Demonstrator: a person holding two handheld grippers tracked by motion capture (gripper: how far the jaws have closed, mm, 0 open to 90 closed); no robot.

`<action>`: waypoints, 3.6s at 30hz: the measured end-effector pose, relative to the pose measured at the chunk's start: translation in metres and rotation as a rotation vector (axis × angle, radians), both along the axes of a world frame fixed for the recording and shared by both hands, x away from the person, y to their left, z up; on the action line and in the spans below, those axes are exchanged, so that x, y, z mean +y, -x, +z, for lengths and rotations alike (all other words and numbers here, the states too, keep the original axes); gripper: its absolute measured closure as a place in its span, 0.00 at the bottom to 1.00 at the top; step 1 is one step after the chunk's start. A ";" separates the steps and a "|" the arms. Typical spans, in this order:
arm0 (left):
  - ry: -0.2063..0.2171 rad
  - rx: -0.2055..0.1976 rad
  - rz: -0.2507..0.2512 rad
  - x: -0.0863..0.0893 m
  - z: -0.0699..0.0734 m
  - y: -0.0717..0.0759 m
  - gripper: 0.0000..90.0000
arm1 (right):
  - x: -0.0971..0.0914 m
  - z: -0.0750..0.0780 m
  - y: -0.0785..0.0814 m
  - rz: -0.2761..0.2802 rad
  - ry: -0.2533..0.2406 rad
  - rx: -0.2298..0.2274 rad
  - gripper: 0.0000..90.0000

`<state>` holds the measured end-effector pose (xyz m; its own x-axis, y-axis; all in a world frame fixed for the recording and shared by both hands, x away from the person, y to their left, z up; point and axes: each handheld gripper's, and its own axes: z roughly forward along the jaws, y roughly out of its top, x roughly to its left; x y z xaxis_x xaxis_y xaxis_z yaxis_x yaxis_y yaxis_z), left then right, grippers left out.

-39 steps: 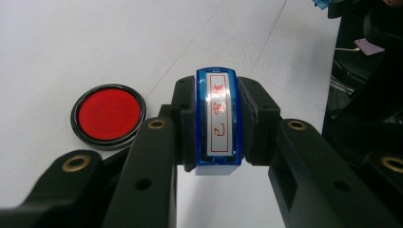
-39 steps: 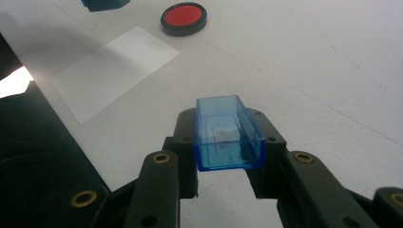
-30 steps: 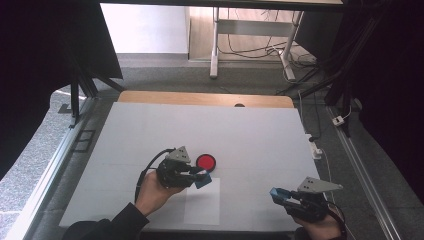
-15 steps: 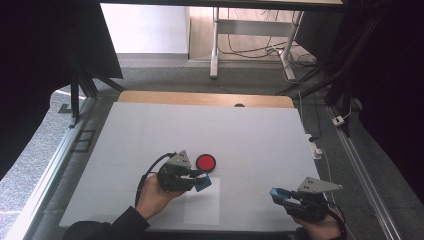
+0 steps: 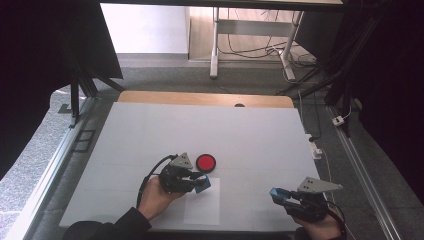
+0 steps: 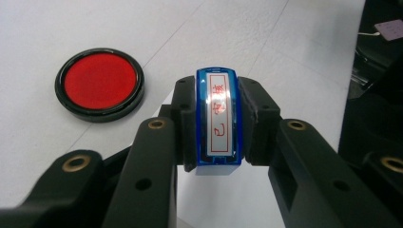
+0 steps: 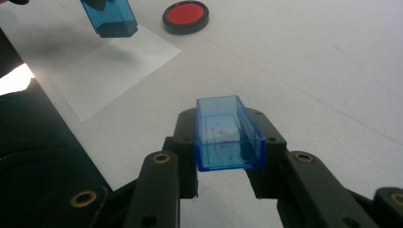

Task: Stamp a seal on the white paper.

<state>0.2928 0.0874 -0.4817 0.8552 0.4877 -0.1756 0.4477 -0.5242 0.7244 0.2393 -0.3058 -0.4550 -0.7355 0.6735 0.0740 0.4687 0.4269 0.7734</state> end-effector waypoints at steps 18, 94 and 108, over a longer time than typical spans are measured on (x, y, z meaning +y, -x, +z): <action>-0.028 0.023 -0.018 -0.009 -0.013 -0.002 0.79 | 0.000 0.000 0.000 0.001 -0.003 0.003 0.76; -0.040 0.064 0.020 -0.014 -0.026 -0.001 0.79 | 0.001 0.000 0.000 0.009 0.001 0.005 0.76; -0.092 0.032 -0.028 -0.017 -0.022 -0.001 0.78 | 0.001 -0.001 0.000 0.013 0.002 0.004 0.76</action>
